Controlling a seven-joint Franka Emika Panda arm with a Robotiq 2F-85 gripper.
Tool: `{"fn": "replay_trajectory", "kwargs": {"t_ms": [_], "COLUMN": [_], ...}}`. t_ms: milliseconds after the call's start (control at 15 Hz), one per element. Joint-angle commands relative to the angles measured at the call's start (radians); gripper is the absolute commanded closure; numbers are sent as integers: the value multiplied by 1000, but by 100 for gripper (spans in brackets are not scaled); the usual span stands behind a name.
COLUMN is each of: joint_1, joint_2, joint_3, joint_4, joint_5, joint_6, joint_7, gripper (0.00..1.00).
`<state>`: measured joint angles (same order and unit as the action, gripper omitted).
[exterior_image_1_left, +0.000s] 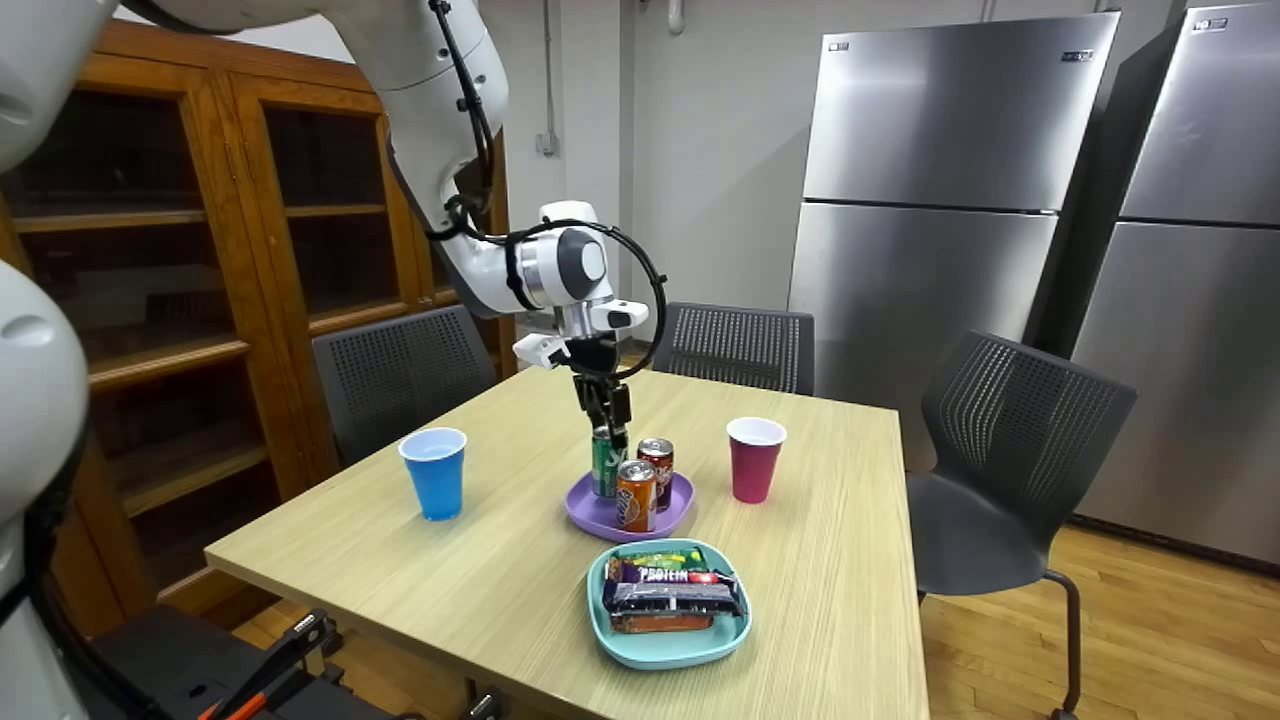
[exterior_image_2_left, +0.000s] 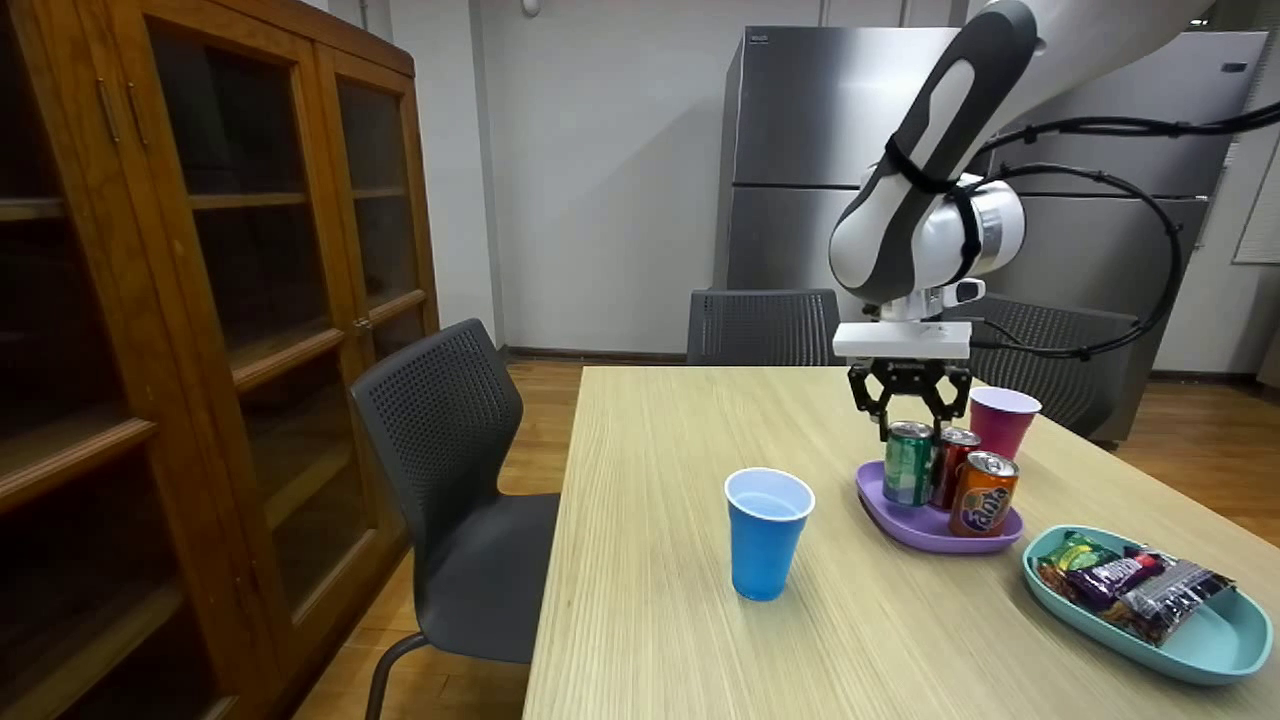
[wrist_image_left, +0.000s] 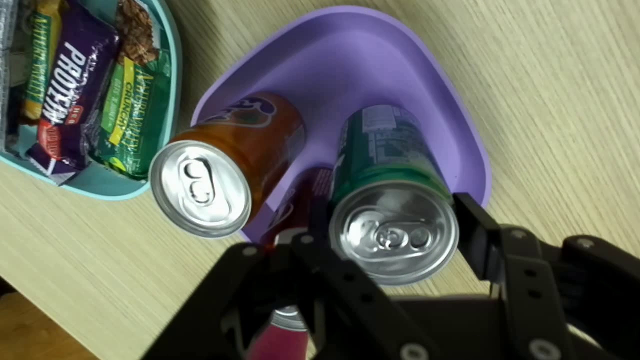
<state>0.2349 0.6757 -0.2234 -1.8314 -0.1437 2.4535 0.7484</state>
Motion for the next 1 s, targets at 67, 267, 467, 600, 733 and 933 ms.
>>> {"fn": "replay_trajectory", "kwargs": {"t_ms": [67,267,467,600,733,933], "joint_1": [20,21,28,32,18,-1], "joint_2": [-35,-34,-45,-81,-138,-211], "joint_3": [-14,-16,-25,-32,-18,5], "joint_4": [-44,-45,-48,-55,-55,-55], "joint_5": [-30,-31,-44,-59,-57,-59], "joint_6": [15,16,7,-11,-54,-73], "joint_7": [67,87,102,107,73,47], "gripper": [62,62,11,1,0,0]}}
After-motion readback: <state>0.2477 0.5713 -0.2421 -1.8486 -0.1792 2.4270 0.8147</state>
